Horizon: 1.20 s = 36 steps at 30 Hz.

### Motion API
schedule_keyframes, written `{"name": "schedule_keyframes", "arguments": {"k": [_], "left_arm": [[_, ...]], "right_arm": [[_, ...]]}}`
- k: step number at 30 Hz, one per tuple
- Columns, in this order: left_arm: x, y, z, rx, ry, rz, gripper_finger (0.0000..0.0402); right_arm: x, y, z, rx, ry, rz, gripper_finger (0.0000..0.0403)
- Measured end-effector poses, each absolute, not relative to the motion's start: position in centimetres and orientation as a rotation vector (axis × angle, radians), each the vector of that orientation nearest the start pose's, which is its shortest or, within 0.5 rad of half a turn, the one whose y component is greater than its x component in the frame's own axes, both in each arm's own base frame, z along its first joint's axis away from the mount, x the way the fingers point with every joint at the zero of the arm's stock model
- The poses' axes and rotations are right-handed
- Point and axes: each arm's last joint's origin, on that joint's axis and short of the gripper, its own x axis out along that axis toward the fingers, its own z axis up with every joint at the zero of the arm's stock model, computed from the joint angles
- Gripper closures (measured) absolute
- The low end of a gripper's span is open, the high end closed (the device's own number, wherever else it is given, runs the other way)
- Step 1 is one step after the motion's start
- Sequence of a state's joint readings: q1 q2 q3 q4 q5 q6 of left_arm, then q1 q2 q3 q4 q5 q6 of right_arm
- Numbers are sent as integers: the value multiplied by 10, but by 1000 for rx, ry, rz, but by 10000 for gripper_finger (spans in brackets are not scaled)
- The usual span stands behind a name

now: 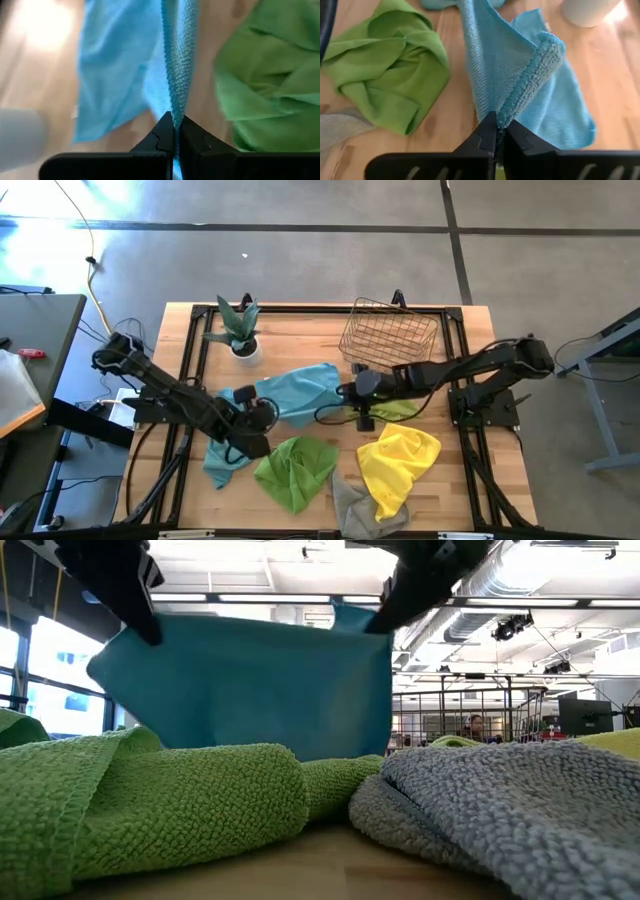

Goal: Fold microfiber towels
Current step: Fold the top blue towel

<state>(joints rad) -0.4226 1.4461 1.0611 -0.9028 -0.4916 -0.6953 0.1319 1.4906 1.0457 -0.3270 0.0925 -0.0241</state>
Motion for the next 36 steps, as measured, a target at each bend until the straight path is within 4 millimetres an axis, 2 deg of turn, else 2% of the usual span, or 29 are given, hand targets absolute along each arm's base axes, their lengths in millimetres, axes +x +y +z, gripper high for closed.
{"name": "schedule_keyframes", "arguments": {"k": [3, 6, 13, 18, 23, 30, 36], "left_arm": [[254, -103, 236, -61, 1053, 323, 401], [262, -108, 245, -65, 1024, 218, 401], [270, -110, 287, -59, 931, 135, 401], [269, -108, 300, -185, 947, 93, 401], [272, -109, 294, -249, 997, 36, 401], [274, -109, 270, -225, 1070, 85, 401], [277, -109, 254, -183, 1099, 105, 401]], "right_arm": [[310, 42, 237, -113, 765, 56, 403], [310, 43, 236, -147, 748, 66, 403], [316, 43, 242, -237, 662, 92, 403], [315, 42, 241, -249, 680, 81, 403], [313, 43, 239, -227, 705, 90, 403], [309, 44, 234, -121, 765, 107, 403], [302, 50, 219, -43, 798, 138, 403]]}}
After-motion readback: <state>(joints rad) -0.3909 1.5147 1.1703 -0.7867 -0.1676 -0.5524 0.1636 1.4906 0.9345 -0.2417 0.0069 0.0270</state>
